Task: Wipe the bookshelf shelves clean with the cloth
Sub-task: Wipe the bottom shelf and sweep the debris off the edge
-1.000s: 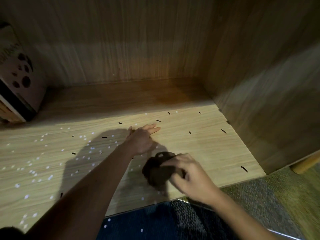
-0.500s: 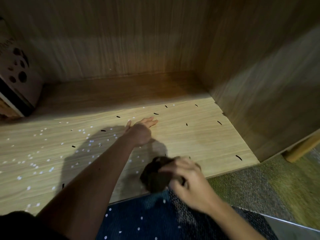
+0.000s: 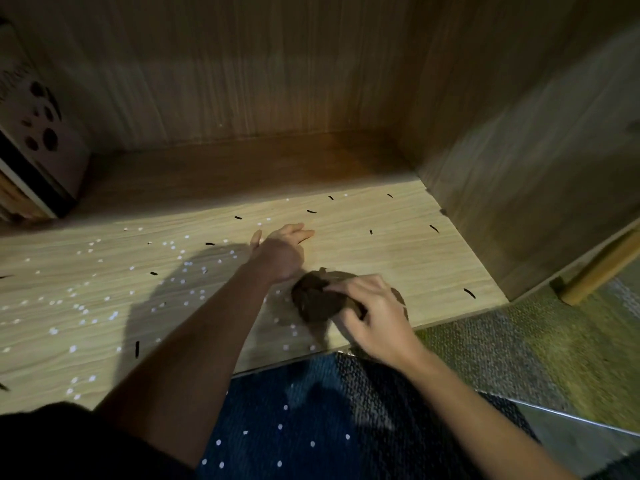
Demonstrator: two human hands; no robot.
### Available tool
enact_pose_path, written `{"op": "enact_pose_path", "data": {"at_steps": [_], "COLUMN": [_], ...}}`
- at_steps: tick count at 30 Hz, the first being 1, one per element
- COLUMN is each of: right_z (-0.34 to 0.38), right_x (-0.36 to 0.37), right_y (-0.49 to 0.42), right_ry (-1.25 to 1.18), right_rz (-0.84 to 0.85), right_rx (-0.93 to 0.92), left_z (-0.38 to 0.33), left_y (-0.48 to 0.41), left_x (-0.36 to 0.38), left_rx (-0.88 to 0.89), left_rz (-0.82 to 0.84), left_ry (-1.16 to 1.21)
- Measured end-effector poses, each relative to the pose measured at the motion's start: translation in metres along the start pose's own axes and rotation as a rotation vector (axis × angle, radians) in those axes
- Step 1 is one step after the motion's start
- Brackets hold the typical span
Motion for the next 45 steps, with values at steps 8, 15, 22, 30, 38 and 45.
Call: {"op": "enact_pose_path", "data": {"at_steps": [8,15,22,30,38,45], "right_z": [0.007,0.016,-0.023,-0.069,-0.06,-0.003], "right_x": [-0.004,-0.002,-0.069,-0.074,-0.034,0.012], "right_y": [0.0,-0.001,-0.077,-0.161,-0.193,-0.192], "right_ry": [-0.092,-0.16,-0.123,0.233,0.207,0.225], "right_rz": [0.03,0.208,-0.113,-0.194,-0.092,0.215], "right_rx": [-0.018,-0.057,0.106,0.375,0.317,-0.004], "left_z": [0.005,0.001,-0.007,0.008,0.017,0.062], "left_y": [0.004,0.007,-0.007,-0.016,-0.016,0.031], "left_x": [0.002,-0.001,-0.018,-0.023,-0.022,-0.034], "left_rx": [-0.011,0.001,-0.017,-0.111,-0.092,-0.259], "left_rz": [0.051,0.072,-0.082,0.112,0.081,-0.539], "left_ry": [0.021,0.042,0.017,-0.148,-0.028,0.195]}}
Point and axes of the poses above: each hand's wrist, its own y-axis away from the middle knuckle, its own x-axis out of the palm, z = x × y, the point moved 4 cm from there along -y, towards the middle knuckle, and after that the axes turned 11 degrees about z, right-handed, at the moved point
